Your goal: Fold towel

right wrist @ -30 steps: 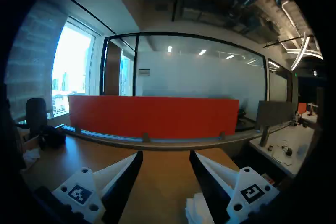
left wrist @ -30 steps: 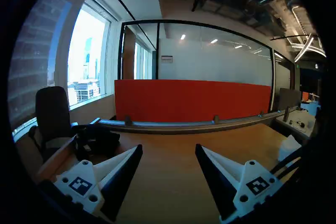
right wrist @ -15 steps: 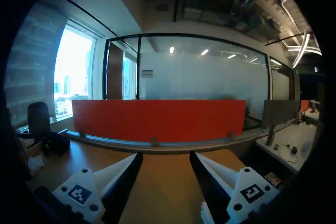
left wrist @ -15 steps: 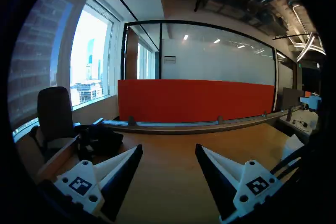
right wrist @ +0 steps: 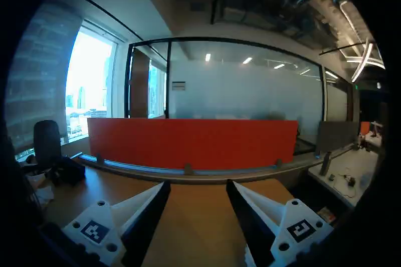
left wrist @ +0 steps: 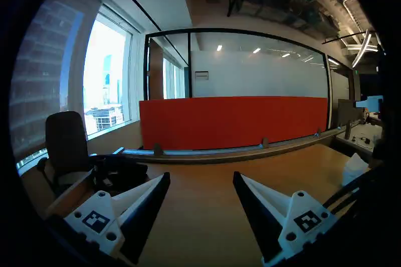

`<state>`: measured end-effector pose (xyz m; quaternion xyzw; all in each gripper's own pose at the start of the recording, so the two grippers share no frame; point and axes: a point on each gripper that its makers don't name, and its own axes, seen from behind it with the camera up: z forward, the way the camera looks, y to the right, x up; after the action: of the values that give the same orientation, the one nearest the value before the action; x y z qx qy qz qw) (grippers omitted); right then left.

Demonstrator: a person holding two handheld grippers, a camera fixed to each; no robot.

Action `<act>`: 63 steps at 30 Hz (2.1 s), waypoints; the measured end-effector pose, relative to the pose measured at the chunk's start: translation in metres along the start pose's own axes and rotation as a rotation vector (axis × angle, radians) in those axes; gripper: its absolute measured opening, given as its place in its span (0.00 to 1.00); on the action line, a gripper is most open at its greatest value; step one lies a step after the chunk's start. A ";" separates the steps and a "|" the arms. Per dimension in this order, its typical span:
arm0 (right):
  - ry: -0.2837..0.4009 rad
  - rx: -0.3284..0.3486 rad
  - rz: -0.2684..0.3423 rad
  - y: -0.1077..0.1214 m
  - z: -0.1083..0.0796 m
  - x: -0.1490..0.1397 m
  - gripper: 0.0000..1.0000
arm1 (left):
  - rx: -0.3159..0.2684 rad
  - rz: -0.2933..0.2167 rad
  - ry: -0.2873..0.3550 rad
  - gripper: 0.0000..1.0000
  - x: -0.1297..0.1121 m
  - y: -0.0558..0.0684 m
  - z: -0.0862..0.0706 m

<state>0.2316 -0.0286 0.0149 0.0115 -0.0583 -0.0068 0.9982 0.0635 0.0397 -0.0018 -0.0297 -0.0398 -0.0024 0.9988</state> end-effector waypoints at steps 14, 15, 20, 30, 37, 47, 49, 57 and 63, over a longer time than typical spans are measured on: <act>0.004 -0.057 0.002 0.017 -0.010 -0.004 0.85 | 0.009 -0.018 0.031 0.93 -0.049 -0.015 0.003; 0.006 -0.061 0.003 0.018 -0.010 -0.006 0.85 | 0.009 -0.018 0.034 0.93 -0.054 -0.016 0.003; 0.007 -0.075 0.004 0.018 -0.013 -0.020 0.85 | 0.003 -0.031 0.055 0.93 -0.072 -0.018 0.006; 0.008 -0.102 -0.019 0.018 -0.016 -0.050 0.85 | 0.004 -0.042 0.083 0.93 -0.106 -0.026 0.011; 0.008 -0.113 -0.028 0.018 -0.016 -0.063 0.85 | 0.012 -0.066 0.097 0.93 -0.126 -0.030 0.013; 0.010 -0.121 -0.044 0.020 -0.019 -0.066 0.85 | 0.004 -0.059 0.106 0.93 -0.136 -0.025 0.017; 0.010 -0.124 -0.045 0.022 -0.019 -0.066 0.85 | 0.005 -0.057 0.103 0.93 -0.139 -0.025 0.018; 0.007 -0.133 -0.056 0.028 -0.018 -0.067 0.86 | 0.011 -0.029 0.099 0.93 -0.143 -0.024 0.020; 0.007 -0.137 -0.053 0.032 -0.017 -0.067 0.85 | 0.013 -0.029 0.101 0.93 -0.143 -0.024 0.020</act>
<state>0.1674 0.0044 -0.0093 -0.0551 -0.0539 -0.0370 0.9963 -0.0805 0.0170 0.0080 -0.0223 0.0102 -0.0181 0.9995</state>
